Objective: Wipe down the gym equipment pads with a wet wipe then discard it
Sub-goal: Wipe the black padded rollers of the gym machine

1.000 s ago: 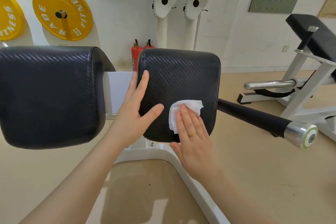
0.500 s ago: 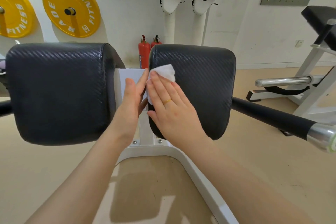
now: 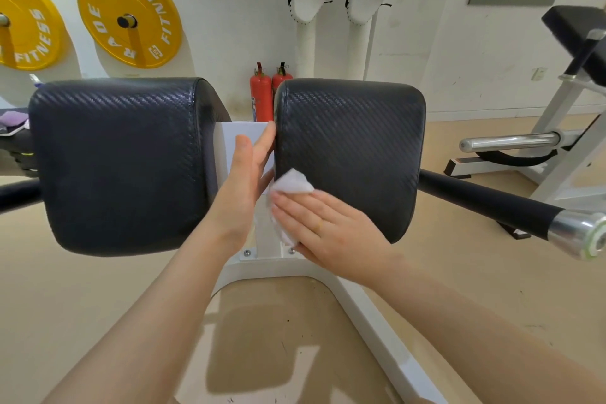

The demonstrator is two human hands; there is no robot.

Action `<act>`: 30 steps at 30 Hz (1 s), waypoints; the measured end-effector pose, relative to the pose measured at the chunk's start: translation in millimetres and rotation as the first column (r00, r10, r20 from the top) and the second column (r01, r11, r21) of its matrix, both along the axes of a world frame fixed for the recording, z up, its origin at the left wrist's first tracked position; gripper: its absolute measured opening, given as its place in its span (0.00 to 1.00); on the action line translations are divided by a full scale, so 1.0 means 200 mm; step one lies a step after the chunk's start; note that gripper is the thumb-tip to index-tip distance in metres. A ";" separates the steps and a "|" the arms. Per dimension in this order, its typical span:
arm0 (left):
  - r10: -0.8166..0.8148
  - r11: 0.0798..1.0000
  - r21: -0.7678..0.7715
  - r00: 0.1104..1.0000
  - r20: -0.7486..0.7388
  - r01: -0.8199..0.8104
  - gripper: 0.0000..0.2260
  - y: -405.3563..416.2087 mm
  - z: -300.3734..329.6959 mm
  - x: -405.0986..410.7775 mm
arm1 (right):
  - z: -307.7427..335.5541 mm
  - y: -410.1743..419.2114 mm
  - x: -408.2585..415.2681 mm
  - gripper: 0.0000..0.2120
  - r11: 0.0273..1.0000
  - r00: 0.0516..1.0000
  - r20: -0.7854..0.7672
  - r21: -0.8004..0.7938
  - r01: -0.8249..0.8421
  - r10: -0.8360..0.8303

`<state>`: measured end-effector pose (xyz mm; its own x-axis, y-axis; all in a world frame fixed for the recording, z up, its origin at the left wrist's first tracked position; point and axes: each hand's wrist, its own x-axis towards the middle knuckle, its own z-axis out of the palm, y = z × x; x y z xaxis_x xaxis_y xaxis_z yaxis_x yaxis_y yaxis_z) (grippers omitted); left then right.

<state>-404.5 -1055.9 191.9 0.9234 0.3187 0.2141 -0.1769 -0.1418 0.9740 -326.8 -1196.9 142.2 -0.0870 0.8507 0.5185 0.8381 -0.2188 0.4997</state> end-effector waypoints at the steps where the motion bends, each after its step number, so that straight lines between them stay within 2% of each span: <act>1: -0.003 1.000 -0.027 1.000 -0.003 0.002 0.29 0.01 0.01 0.00 | 0.03 0.05 0.00 0.20 1.000 1.000 0.003 0.009 0.016 -0.016; 3: 0.011 0.998 -0.063 1.000 -0.010 -0.012 0.31 0.01 0.02 -0.01 | 0.06 0.10 -0.02 0.20 0.999 1.000 0.001 0.025 0.028 -0.028; 5: 0.031 0.998 -0.050 0.999 -0.016 -0.031 0.28 0.00 0.02 -0.01 | 0.03 0.09 -0.03 0.20 0.999 1.000 -0.009 0.027 -0.020 0.021; 7: 0.061 0.998 -0.002 0.998 -0.034 -0.061 0.24 -0.04 0.02 -0.01 | -0.04 0.00 -0.03 0.22 0.997 0.997 -0.025 0.008 -0.073 0.073; 10: 0.118 0.987 0.111 0.993 -0.020 -0.115 0.27 -0.09 0.01 0.00 | -0.16 -0.18 0.02 0.18 0.997 0.997 -0.019 -0.024 -0.069 0.069; 14: 0.143 0.975 0.174 0.989 -0.026 -0.137 0.22 -0.15 0.01 0.01 | -0.18 -0.36 0.10 0.18 0.972 0.991 -0.118 0.218 0.089 -0.064; 18: 0.158 0.973 0.174 0.987 -0.012 -0.154 0.22 -0.18 0.02 0.02 | -0.02 -0.36 0.22 0.14 0.851 0.964 -0.222 0.467 0.238 -0.148; 22: 0.196 0.965 0.182 0.980 -0.020 -0.190 0.23 -0.18 0.01 0.04 | 0.10 -0.29 0.27 0.16 0.764 0.948 -0.286 0.577 0.288 -0.141; 25: 0.206 0.957 0.211 0.978 -0.016 -0.198 0.24 -0.15 -0.01 0.06 | -0.06 -0.34 0.19 0.14 0.803 0.959 -0.275 0.555 0.216 -0.068; 27: 0.199 0.955 0.224 0.980 -0.001 -0.194 0.24 -0.14 -0.02 0.06 | -0.22 -0.39 0.10 0.15 0.869 0.951 -0.309 0.466 0.167 -0.018; 30: 0.185 0.955 0.227 0.982 0.036 -0.188 0.24 -0.15 -0.03 0.06 | -0.32 -0.45 0.03 0.15 0.929 0.956 -0.293 0.345 0.136 -0.031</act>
